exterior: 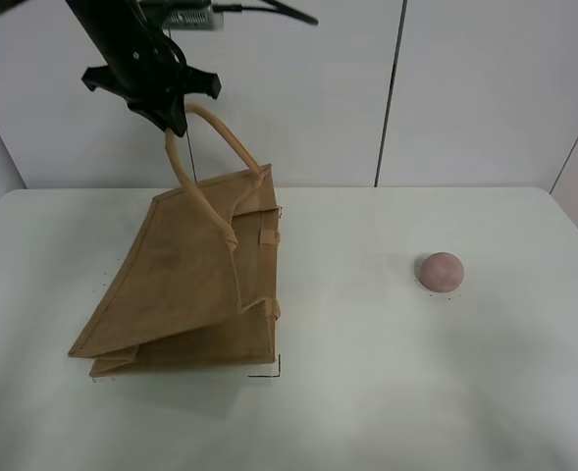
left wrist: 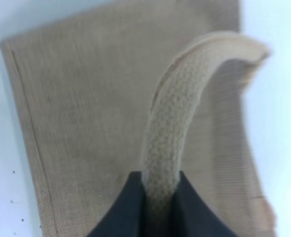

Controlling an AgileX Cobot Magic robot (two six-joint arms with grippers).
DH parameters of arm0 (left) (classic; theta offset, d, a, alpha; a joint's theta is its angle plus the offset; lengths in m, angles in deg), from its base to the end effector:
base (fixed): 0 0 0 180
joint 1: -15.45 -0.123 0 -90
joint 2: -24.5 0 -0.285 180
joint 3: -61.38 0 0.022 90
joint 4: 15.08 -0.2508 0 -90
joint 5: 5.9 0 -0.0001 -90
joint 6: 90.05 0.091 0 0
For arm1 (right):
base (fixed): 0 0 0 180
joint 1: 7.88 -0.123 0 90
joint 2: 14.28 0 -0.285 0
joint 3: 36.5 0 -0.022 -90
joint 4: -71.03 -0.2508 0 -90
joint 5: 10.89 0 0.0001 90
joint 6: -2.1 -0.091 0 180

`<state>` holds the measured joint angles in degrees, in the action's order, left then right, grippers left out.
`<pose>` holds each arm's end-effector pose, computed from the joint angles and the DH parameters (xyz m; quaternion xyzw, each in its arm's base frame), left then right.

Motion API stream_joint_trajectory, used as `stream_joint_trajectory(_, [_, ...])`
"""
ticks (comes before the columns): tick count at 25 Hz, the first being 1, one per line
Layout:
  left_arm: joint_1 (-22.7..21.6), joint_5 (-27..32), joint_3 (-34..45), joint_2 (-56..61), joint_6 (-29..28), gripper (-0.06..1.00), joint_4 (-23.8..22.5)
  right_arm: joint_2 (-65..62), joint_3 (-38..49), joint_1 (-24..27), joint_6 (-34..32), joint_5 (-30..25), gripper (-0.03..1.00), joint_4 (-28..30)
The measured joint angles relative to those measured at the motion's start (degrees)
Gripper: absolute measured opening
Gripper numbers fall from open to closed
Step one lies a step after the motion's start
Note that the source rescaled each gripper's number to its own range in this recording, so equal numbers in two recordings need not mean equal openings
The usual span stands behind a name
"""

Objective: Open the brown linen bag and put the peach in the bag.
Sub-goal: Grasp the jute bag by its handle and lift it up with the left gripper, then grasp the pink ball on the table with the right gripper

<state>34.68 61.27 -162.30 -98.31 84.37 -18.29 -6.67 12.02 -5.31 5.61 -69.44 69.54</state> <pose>0.4236 -0.1428 0.3558 0.1166 0.9496 -0.0350 0.2890 -0.0038 0.0022 0.2807 -0.0072 0.8418 -0.0156 0.5395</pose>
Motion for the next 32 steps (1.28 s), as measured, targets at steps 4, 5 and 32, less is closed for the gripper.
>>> stream_joint_trajectory(4, [0.0, 0.0, 0.0, 5.1, 0.1, 0.0, 1.7, 0.0, 0.0, 0.0, 0.0, 0.0, 1.0, 0.0])
stream_joint_trajectory(5, [0.0, 0.1, 0.0, 6.1, 0.2, 0.0, 1.9, 0.0, 0.0, 0.0, 0.0, 0.0, 1.0, 0.0])
stream_joint_trajectory(32, [0.0, 0.1, 1.3, 10.1, 0.6, 0.0, 9.0, 9.5, -4.2, 0.0, 0.3, 0.0, 1.0, -0.6])
